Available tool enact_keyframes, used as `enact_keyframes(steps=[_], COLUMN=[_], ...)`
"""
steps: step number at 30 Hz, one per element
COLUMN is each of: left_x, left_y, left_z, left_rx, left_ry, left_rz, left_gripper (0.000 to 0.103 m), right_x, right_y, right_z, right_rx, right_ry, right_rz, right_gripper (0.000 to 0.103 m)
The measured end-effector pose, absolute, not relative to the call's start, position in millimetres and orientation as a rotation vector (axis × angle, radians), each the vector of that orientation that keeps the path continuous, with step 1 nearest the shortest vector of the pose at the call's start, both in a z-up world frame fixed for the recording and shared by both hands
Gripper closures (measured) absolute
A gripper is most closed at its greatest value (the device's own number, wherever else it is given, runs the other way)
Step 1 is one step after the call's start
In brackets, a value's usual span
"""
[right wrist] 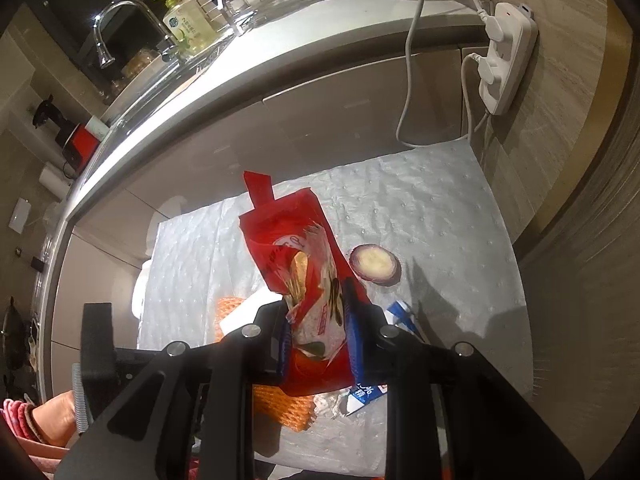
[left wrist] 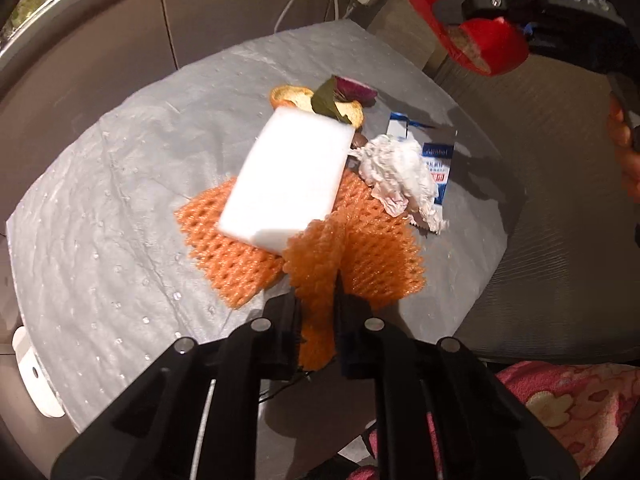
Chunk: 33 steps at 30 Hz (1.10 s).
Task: Collect trash
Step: 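Grasp the red snack packet with the right tool while the left tool grasps an orange foam net, then carry net and packet to the bin and open both tools to drop them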
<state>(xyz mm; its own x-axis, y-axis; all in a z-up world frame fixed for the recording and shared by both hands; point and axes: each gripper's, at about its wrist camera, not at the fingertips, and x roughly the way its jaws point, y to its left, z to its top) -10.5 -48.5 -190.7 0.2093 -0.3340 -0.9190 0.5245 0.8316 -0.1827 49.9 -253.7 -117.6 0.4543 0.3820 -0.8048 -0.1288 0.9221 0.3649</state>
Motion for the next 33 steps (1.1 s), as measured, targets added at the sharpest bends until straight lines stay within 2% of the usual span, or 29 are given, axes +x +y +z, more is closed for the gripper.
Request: enact_keyframes(steps=[9,14,20,33], left_x=[-29.5,-44.4,-67.1,-84.9], left_y=[45.6,125.6,204.2,312.4], left_z=[-105.5,-82.1,-102.9,-221.2], left_rx=[-0.010,-0.058,-0.083,-0.035], left_ry=[1.057,1.007,1.054,1.282], left_rz=[-0.393,-0.187,-0.060,-0.098], left_gripper=[0.090,0.090,0.090,0.090], right_x=[53.4,51.5,40.1,-20.1], right_y=[-213.4,-180.5,-133.9,-20.4], right_z=[-100.3,-83.1,-62.3,-27.6], right_rx=[0.242,0.208,0.207,0.185], right_ry=[1.020,1.003,0.966,0.927], right_rz=[0.446,0.532,0.586,0.573], right_gripper=[0.080,0.080,0.080,0.080])
